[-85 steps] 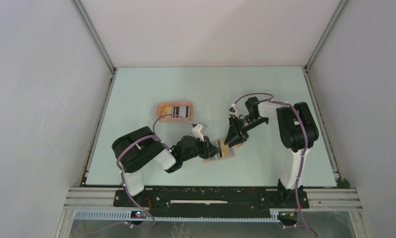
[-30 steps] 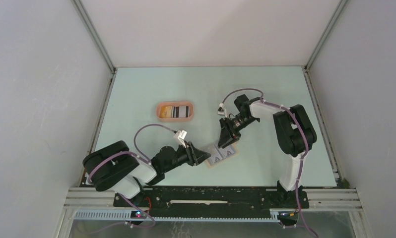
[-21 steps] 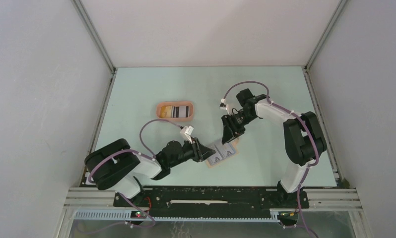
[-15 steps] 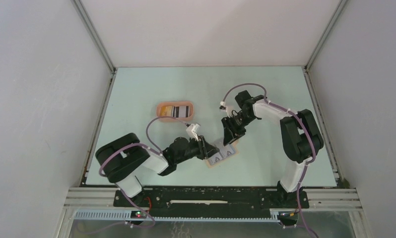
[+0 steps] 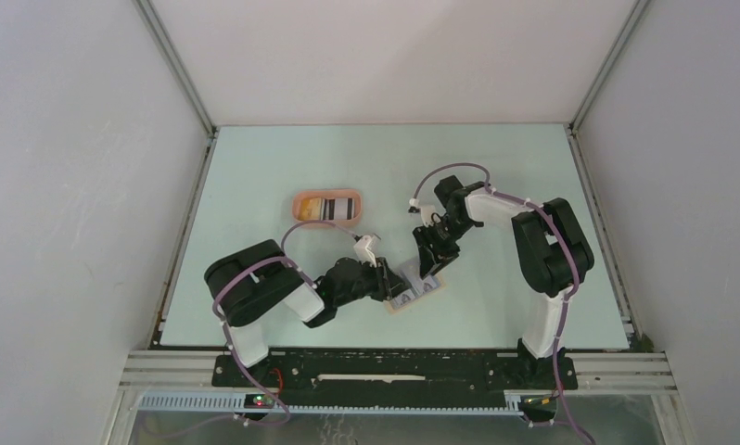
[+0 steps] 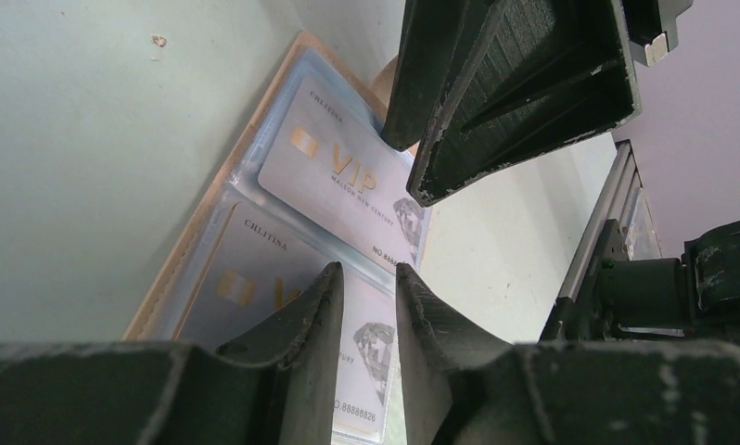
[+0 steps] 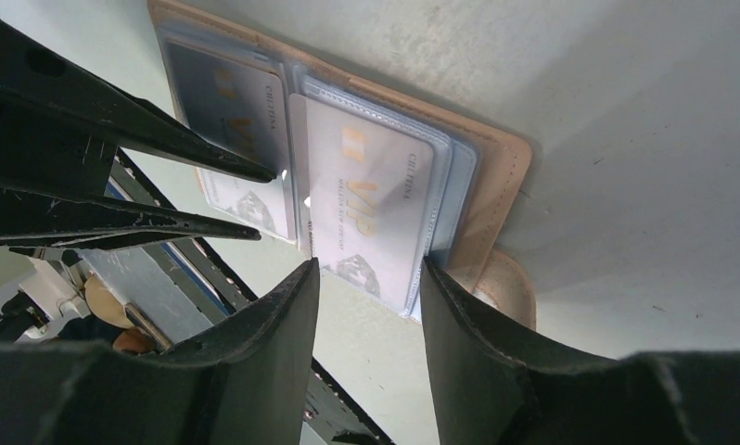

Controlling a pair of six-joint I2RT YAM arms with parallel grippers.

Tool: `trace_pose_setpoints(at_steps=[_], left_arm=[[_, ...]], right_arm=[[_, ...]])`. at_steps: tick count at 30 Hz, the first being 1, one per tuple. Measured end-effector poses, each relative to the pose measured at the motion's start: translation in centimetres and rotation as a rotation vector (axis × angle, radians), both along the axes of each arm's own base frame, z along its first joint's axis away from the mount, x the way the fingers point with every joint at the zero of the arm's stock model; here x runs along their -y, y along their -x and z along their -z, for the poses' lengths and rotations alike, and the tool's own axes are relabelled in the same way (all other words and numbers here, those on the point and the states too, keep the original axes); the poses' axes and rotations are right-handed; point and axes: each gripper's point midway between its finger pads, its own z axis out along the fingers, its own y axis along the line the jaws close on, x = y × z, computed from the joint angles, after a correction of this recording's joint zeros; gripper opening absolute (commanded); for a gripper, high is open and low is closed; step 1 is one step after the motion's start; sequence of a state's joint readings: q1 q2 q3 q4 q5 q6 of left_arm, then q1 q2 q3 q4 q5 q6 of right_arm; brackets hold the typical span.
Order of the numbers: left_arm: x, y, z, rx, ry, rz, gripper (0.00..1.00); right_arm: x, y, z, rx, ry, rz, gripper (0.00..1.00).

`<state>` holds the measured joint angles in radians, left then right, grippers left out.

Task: Put the credit cards into the card holder
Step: Turn over the card slot in the card holder.

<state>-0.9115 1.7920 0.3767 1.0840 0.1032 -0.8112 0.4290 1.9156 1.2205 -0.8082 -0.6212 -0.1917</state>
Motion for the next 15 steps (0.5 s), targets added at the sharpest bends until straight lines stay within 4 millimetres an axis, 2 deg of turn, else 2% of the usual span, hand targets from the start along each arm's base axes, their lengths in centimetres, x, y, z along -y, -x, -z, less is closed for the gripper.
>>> trace_pose_setpoints(at_steps=[15], left_arm=[[0.09, -0.35, 0.06, 0.007, 0.001, -0.013, 0.33]], right_arm=[[-0.3, 0.26, 0.04, -0.01, 0.013, -0.012, 0.58]])
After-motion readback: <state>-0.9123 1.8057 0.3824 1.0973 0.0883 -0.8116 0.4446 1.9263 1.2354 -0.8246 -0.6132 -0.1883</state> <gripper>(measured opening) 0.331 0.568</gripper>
